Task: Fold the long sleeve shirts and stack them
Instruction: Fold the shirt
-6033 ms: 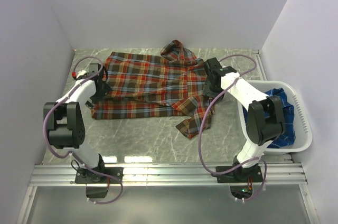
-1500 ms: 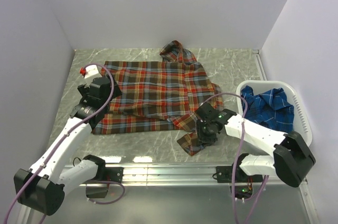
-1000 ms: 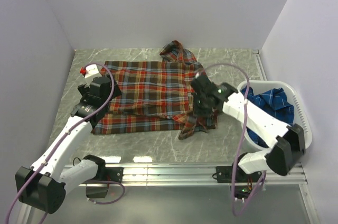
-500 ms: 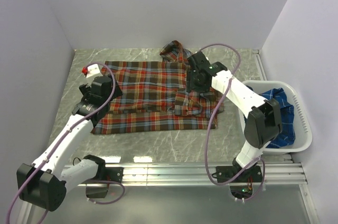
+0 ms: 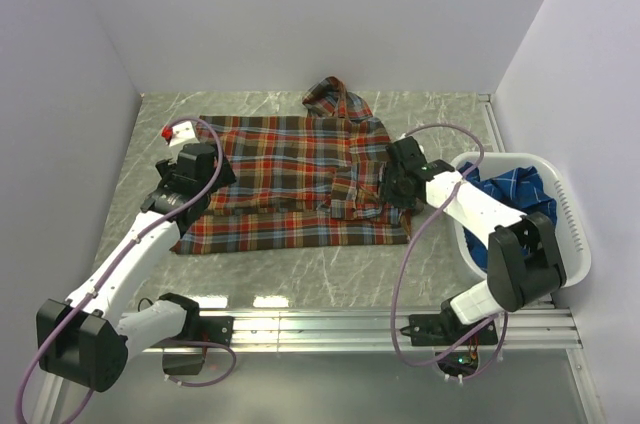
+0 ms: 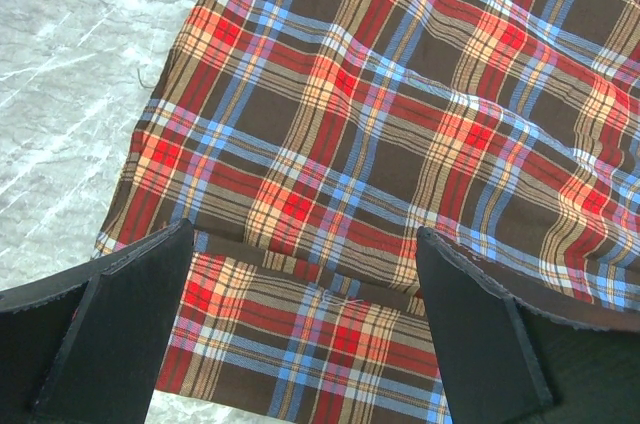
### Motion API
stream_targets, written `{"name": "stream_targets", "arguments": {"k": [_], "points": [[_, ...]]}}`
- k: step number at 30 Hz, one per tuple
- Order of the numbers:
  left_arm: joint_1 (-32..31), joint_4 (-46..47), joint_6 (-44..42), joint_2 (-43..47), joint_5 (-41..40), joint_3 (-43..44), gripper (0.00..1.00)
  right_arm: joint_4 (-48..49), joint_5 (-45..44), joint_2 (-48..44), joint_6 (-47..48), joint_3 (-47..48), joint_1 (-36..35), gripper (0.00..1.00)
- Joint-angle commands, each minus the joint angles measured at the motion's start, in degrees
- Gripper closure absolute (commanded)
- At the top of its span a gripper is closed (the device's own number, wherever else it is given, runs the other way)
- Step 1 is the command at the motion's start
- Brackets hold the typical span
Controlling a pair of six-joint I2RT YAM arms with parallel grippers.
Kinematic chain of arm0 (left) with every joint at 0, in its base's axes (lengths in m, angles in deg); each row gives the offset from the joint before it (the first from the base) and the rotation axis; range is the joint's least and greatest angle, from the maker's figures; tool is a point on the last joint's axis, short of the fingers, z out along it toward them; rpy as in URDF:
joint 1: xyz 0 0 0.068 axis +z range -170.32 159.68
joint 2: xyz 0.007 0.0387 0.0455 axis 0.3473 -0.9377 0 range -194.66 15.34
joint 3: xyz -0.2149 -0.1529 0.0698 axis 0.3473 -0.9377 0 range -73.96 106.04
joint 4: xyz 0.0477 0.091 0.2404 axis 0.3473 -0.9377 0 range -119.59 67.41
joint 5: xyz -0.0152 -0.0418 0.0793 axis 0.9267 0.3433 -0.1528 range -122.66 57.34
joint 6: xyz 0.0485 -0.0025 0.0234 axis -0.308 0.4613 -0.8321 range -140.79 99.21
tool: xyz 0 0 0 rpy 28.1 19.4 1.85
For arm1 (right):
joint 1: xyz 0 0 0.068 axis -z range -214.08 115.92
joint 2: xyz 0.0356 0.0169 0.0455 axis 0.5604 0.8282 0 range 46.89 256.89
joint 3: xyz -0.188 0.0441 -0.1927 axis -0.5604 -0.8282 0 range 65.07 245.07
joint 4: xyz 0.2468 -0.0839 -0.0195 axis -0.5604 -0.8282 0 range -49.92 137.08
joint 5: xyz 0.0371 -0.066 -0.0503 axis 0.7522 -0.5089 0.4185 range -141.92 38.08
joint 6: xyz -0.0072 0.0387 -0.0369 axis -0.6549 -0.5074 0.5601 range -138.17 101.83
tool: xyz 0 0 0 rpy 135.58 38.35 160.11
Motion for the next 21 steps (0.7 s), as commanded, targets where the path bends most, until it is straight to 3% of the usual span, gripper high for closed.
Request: {"name": "stream_targets", "arguments": {"k": [1, 10, 14, 15, 21], "points": [[0.27, 1.27, -1.12, 0.41, 1.26, 1.65, 0.01, 9.17, 2.9, 1.06, -1.99, -0.46, 0.81, 0.53], [0.35, 1.27, -1.12, 0.15, 1.88, 1.65, 0.01, 12.25, 5.28, 6.26, -2.08, -0.02, 0.63, 0.64], [0.35, 1.1, -1.04, -0.29, 2.05, 1.74, 0.01, 10.94, 5.19, 6.96, -1.02, 1.65, 0.63, 0.97], [0.35, 1.1, -1.04, -0.29, 2.14, 1.83, 0.01, 9.98, 5.28, 7.05, -0.67, 2.52, 0.63, 1.0], [0.44, 1.01, -1.12, -0.29, 2.32, 1.83, 0.01, 3.66, 2.31, 8.19, 0.3, 16.13, 0.72, 1.0]]}}
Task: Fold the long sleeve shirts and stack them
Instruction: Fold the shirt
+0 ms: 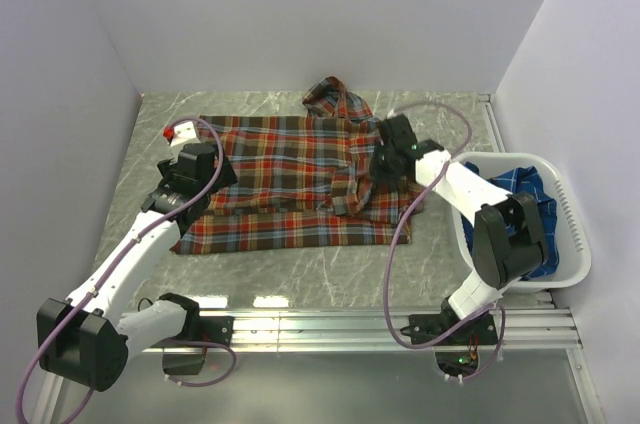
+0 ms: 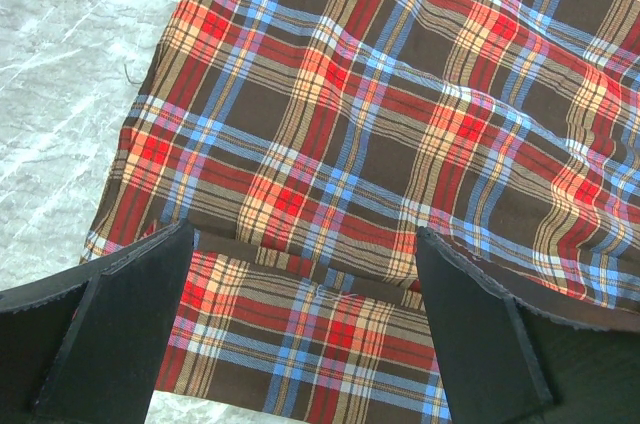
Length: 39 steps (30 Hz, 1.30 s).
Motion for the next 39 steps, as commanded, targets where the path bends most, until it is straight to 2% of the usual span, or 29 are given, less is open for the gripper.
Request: {"name": "stream_targets", "arguments": {"k": [1, 7, 16, 31, 35, 39], "points": [[0.42, 0.92, -1.15, -0.11, 0.83, 1.83, 0.01, -2.98, -3.35, 0.28, 0.85, 12.53, -0.2, 1.0], [0.42, 0.22, -0.88, -0.38, 0.65, 2.09, 0.01, -7.82, -6.08, 6.95, -0.3, 27.57, -0.11, 1.0], [0.42, 0.4, -0.71, 0.41, 1.27, 1.83, 0.01, -0.36, 0.24, 11.62, 1.28, 35.41, -0.72, 1.0], [0.42, 0.57, -0.44, 0.68, 1.36, 1.48, 0.01, 1.85, 6.58, 21.19, 8.49, 50.0, -4.15, 1.0], [0.42, 0.57, -0.53, 0.41, 1.53, 1.56, 0.01, 0.35, 6.41, 23.05, 7.88, 50.9, -5.29, 1.0], [0.42, 0.39, -0.53, 0.06, 1.62, 1.65, 0.01, -0.87, 4.65, 21.82, 3.4, 46.34, -6.0, 1.0]]}}
